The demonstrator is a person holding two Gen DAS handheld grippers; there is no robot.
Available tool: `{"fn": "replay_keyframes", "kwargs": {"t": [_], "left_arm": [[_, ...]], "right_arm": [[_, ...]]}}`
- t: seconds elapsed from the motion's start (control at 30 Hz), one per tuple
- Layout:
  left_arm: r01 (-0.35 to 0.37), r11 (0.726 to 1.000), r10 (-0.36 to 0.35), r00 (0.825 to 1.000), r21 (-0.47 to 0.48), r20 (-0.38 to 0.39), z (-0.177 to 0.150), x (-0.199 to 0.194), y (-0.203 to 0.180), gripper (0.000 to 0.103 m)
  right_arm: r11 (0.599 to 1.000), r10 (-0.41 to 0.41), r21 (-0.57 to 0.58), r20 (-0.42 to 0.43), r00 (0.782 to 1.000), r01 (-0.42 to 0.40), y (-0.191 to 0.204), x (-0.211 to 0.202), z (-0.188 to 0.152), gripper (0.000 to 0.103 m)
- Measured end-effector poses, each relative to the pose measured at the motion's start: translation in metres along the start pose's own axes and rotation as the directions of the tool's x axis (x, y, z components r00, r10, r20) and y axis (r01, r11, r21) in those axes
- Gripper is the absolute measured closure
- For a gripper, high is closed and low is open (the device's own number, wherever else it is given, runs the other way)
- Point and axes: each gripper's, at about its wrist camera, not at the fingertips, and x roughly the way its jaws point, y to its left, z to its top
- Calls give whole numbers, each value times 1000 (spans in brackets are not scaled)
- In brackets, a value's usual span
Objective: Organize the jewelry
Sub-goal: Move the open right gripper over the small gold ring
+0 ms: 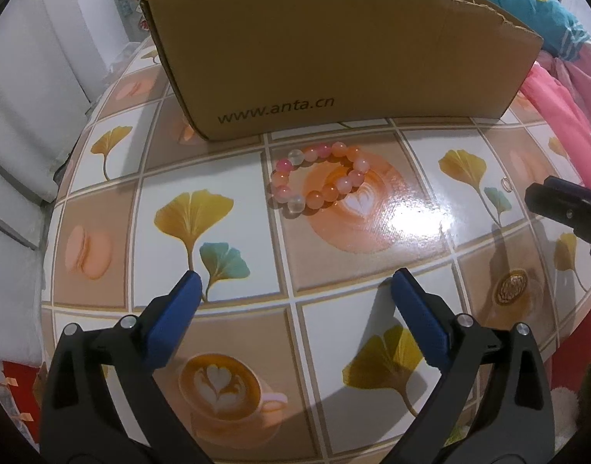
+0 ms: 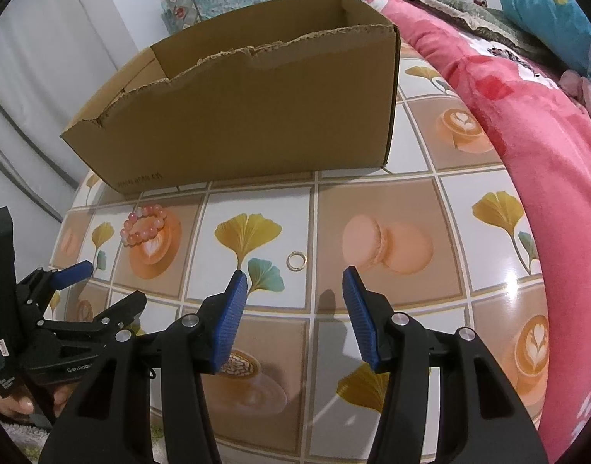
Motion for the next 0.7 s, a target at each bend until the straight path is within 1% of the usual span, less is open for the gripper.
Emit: {"fn": "replay_keyframes", "kwargs": {"t": [0.27,0.7], "left_arm": [[-3,1000,3,1000,5,6,1,-1,-10,8],[-1,1000,0,1000,13,12,1,1,-9,8]], "right_arm": [[1000,-2,10,-15,1000,3,-2,4,0,52],[1000,-5,16,-29,1000,6,-4,8,-1,52]]}}
